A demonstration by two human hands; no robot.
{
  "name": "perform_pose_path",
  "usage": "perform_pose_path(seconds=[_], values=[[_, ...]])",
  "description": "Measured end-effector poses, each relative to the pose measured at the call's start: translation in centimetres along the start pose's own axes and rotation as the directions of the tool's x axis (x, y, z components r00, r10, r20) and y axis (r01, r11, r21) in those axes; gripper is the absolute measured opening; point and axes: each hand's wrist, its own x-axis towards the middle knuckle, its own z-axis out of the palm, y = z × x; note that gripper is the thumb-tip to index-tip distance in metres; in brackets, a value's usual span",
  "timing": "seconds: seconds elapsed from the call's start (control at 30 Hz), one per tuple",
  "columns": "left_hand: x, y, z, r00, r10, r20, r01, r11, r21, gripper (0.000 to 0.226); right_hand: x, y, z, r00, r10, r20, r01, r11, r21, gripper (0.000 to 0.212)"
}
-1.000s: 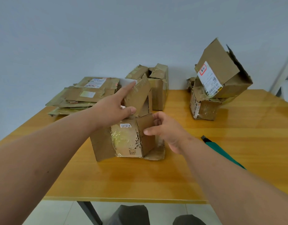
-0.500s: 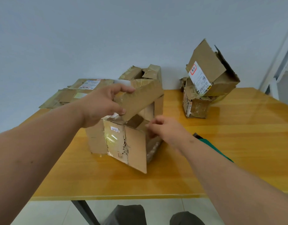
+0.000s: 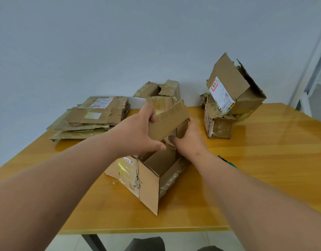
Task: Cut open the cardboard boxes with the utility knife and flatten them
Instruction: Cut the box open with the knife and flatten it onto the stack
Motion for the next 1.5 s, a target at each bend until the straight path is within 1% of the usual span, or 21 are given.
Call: perform_pose_path(seconds=[0.13,0.2,0.23,0.33,0.43,0.5,0.57,0.63,0.67,0.73,0.8,0.87,0.9,0.97,1.03,1.07,1.17,1.27,1.37,1.43,1.5], values=[[-0.2,-0.6,-0.1,0.999,-0.033,0.002,0.033,0.998,0.055,0.079,0.0,0.4,-1.4,0.994,0.058,0.092,-0.065,0.995,0.071,0.053],[0.1,-0.7,-0.4,0.998,-0.049,0.027,0.047,0.995,0.083,0.085,-0.2,1.1,-2.6,0.978,0.157,0.138,-0.190,0.944,0.271,0.031],[0.3,-0.6,-0.5,0.998,-0.043,0.041,0.037,0.992,0.122,0.084,-0.3,1.4,-3.3,0.959,0.225,0.170,-0.276,0.876,0.395,0.023],[0.9,-0.6,-0.2,0.997,0.005,0.077,-0.025,0.967,0.255,0.066,-0.8,2.4,-4.8,0.892,0.329,0.311,-0.452,0.624,0.637,0.020],[0.6,-0.9,1.3,0.965,-0.058,0.254,-0.035,0.937,0.348,0.066,-1.3,3.3,-5.4,0.868,0.342,0.359,-0.496,0.569,0.656,0.020],[0.1,-1.5,2.5,0.906,-0.115,0.407,-0.031,0.942,0.335,0.055,-1.3,3.6,-5.7,0.862,0.396,0.317,-0.505,0.611,0.609,0.023],[-0.6,-2.4,3.3,0.857,-0.174,0.486,0.021,0.953,0.304,0.045,-1.2,3.6,-6.1,0.855,0.473,0.213,-0.505,0.661,0.555,0.029],[-1.3,-3.4,4.1,0.813,-0.190,0.550,0.022,0.954,0.297,0.053,-1.0,3.7,-6.6,0.860,0.508,0.038,-0.465,0.753,0.465,0.028],[-1.7,-3.8,4.6,0.798,-0.187,0.573,0.008,0.954,0.300,0.054,-0.9,3.8,-6.9,0.891,0.450,-0.068,-0.400,0.846,0.352,0.028],[-2.2,-4.3,5.5,0.806,-0.193,0.559,0.013,0.951,0.309,0.051,-1.2,3.6,-6.8,0.967,0.194,-0.164,-0.191,0.981,0.036,0.034],[-2.2,-4.8,6.2,0.863,-0.227,0.452,0.062,0.935,0.350,0.049,-2.1,2.4,-5.6,0.996,-0.065,-0.068,0.053,0.986,-0.156,0.041],[-2.2,-5.5,7.0,0.905,-0.282,0.319,0.121,0.889,0.443,0.058,-2.7,1.5,-3.6,0.952,-0.291,0.096,0.306,0.898,-0.316,0.048],[-2.4,-5.8,7.5,0.907,-0.308,0.288,0.146,0.870,0.471,0.067,-2.8,1.5,-2.5,0.920,-0.343,0.189,0.391,0.839,-0.379,0.052],[-3.1,-6.4,8.7,0.876,-0.365,0.316,0.194,0.866,0.461,0.083,-3.3,2.1,-0.6,0.881,-0.273,0.388,0.450,0.736,-0.506,0.061],[-3.8,-7.1,9.9,0.854,-0.388,0.346,0.219,0.873,0.437,0.092,-4.0,3.7,0.5,0.844,-0.057,0.534,0.434,0.658,-0.616,0.068],[-3.9,-7.4,10.1,0.852,-0.387,0.352,0.215,0.872,0.440,0.093,-4.1,4.2,0.8,0.831,0.014,0.555,0.418,0.644,-0.641,0.069],[-2.6,-8.1,9.6,0.855,-0.378,0.356,0.205,0.876,0.437,0.087,-2.9,3.1,0.6,0.848,-0.018,0.529,0.435,0.594,-0.677,0.070],[-1.4,-8.1,9.0,0.903,-0.381,0.201,0.274,0.868,0.414,0.075,-2.0,2.3,0.8,0.869,-0.153,0.470,0.476,0.516,-0.712,0.070],[-1.5,-8.3,10.6,0.917,-0.371,0.145,0.275,0.852,0.446,0.090,-2.2,4.0,1.9,0.830,-0.055,0.555,0.488,0.553,-0.675,0.074],[-1.4,-8.8,11.3,0.920,-0.348,0.183,0.237,0.862,0.448,0.100,-1.3,4.6,2.1,0.813,-0.003,0.582,0.476,0.580,-0.661,0.081],[-1.1,-9.4,11.3,0.913,-0.325,0.247,0.197,0.881,0.431,0.109,-0.3,4.4,2.0,0.825,-0.034,0.564,0.477,0.578,-0.663,0.086]])
